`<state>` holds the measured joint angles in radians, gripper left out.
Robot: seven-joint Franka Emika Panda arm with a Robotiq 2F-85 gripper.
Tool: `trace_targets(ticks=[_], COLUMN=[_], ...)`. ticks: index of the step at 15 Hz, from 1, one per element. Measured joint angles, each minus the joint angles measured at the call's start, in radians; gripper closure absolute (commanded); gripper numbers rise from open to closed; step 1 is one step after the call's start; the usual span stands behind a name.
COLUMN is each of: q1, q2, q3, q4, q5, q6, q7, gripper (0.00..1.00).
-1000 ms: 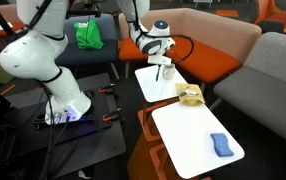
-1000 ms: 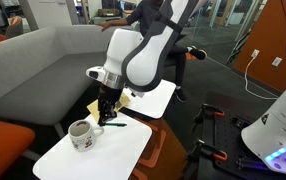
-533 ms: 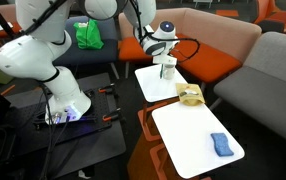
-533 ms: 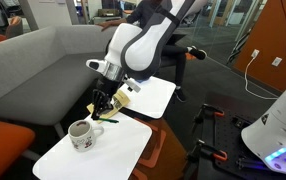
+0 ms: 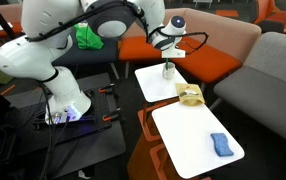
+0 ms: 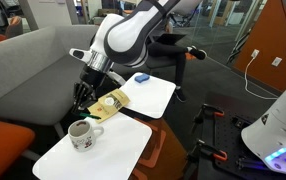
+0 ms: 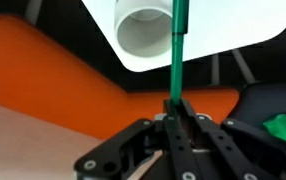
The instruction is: Pick up the pen from the table and put it in the cup.
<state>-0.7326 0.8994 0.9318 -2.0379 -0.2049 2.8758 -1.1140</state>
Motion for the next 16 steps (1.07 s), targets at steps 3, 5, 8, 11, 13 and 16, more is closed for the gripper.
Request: trace_targets(ticks=[3, 5, 8, 11, 13, 16], q1=[0.013, 0.029, 0.067, 0.114, 0.142, 0.167], q2=[0.043, 0.081, 0.139, 0.191, 0.222, 0.255], q3=[0.016, 0.019, 0.021, 0.017, 0.002, -0.026], q4=[0.074, 0.132, 0.225, 0.319, 0.380, 0.451], q5=[0.003, 0.020, 0.054, 0.113, 0.151, 0.215], q6=[-0.089, -0.141, -0.216, -0.289, -0.325, -0.362], q7=[-0.064, -0.124, -0.219, -0.302, -0.345, -0.395], gripper=[0.97, 0.97, 0.97, 0.97, 0.97, 0.97])
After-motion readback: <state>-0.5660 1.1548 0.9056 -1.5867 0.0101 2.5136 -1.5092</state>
